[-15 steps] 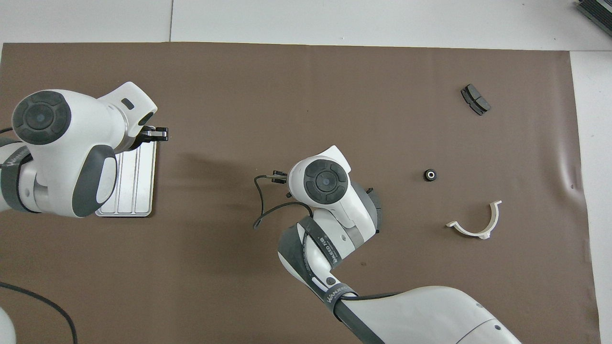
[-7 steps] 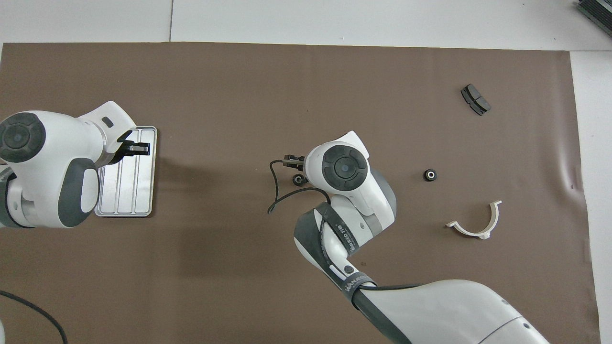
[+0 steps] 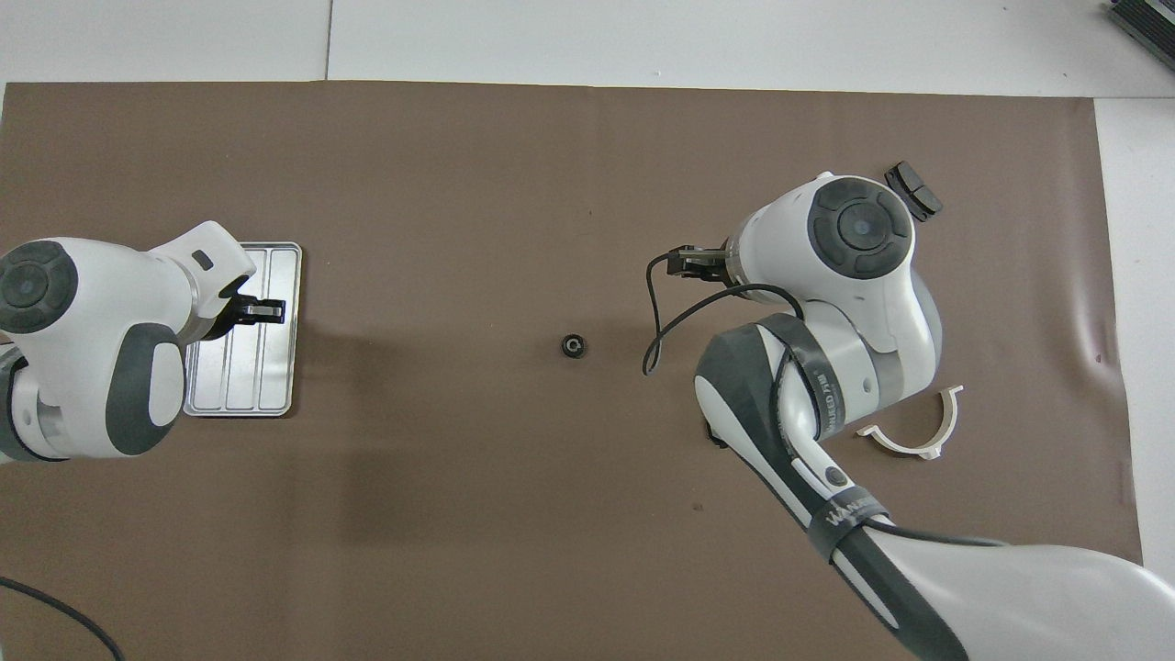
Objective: Pick bearing gear from pile to tray
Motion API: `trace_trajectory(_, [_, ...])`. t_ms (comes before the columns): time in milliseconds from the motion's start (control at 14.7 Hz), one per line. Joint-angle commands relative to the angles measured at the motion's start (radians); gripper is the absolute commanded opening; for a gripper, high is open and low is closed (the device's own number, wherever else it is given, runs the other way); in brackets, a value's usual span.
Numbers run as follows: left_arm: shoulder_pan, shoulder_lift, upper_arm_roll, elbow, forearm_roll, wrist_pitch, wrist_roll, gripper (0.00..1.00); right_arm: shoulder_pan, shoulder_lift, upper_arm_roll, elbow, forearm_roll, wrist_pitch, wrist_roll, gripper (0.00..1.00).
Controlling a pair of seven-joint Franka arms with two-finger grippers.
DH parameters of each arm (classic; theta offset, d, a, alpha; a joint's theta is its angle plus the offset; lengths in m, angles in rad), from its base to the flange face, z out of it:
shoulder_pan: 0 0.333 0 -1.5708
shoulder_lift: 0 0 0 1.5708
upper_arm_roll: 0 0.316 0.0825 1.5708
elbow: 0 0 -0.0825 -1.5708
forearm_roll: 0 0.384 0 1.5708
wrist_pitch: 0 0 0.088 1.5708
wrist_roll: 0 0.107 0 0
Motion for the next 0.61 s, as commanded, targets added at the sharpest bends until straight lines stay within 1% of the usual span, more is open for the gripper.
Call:
trace_trajectory(0, [0.046,-0.051,-0.012,-0.065,-0.087,0.017,0.100,0.00,-0.055,-0.030,0.017,-0.017,-0.012,-0.047,-0.099,1.00])
trace_trajectory(136, [0.048,-0.045,-0.011,-0.074,-0.094,0.017,0.119,0.00,-0.086,-0.050,0.017,-0.033,-0.012,-0.072,-0.145,1.00])
trace_trajectory(341, [0.046,-0.039,-0.011,-0.074,-0.094,0.014,0.119,0.00,-0.153,-0.111,0.018,-0.122,0.006,-0.071,-0.267,1.00])
trace_trajectory(546, [0.039,-0.039,-0.011,-0.084,-0.094,0.014,0.118,0.05,-0.205,-0.139,0.020,-0.153,0.009,-0.072,-0.367,1.00])
